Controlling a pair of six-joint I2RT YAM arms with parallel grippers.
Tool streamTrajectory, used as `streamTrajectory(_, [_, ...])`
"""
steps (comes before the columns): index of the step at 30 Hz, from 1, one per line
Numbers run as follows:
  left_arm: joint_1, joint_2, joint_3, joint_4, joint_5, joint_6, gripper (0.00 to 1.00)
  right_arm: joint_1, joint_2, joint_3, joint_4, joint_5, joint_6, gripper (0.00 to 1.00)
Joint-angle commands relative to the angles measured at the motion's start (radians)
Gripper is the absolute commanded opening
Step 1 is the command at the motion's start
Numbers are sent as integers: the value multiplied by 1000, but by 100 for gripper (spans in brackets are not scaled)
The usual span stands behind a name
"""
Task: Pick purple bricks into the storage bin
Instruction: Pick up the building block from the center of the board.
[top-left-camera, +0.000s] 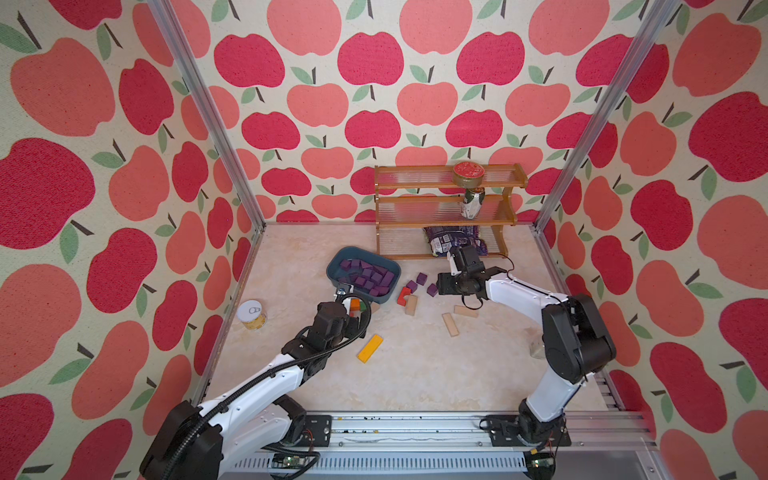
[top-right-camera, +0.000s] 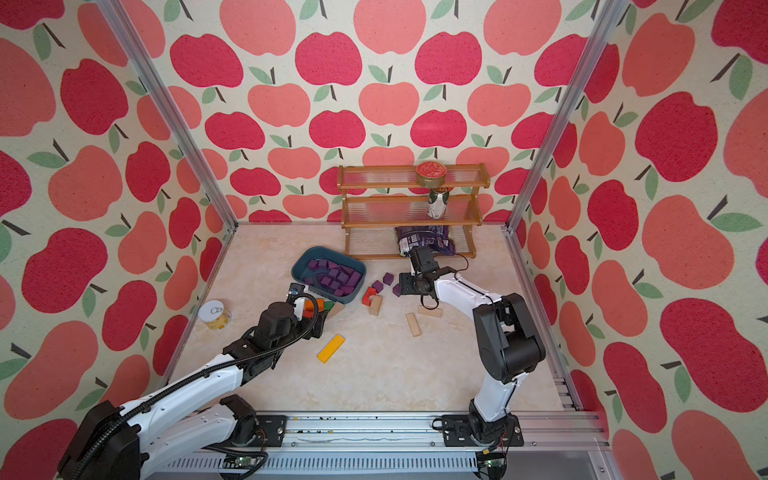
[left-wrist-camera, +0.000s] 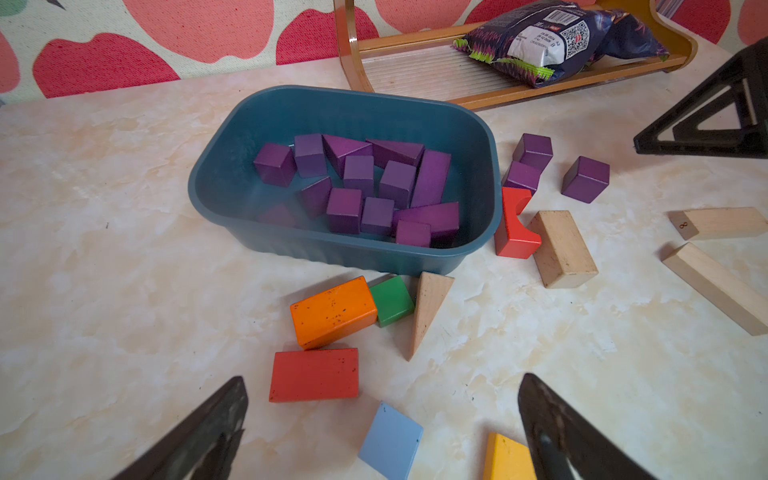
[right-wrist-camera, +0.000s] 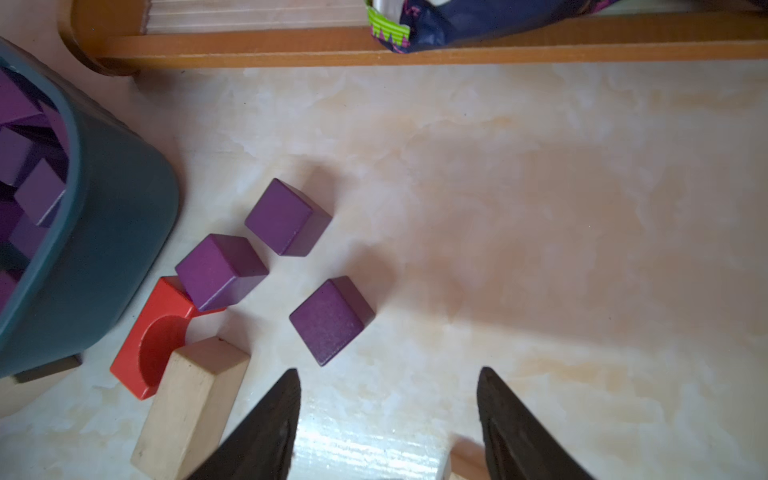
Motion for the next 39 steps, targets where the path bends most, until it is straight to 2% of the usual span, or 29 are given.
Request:
streamTrajectory(1, [7, 2, -10, 21, 5, -23, 99, 10, 24, 24, 27, -36, -66, 71])
streamTrajectory(7, [6, 19, -4, 21, 3, -24, 99, 16, 52, 47, 13, -81, -132, 71])
streamTrajectory(16, [7, 17, -5, 21, 8, -22, 99, 19, 92, 45, 67, -128, -148, 71])
streamTrajectory(39, [9, 2, -7, 14, 8, -30, 99, 38, 157, 86, 17, -39, -145, 64])
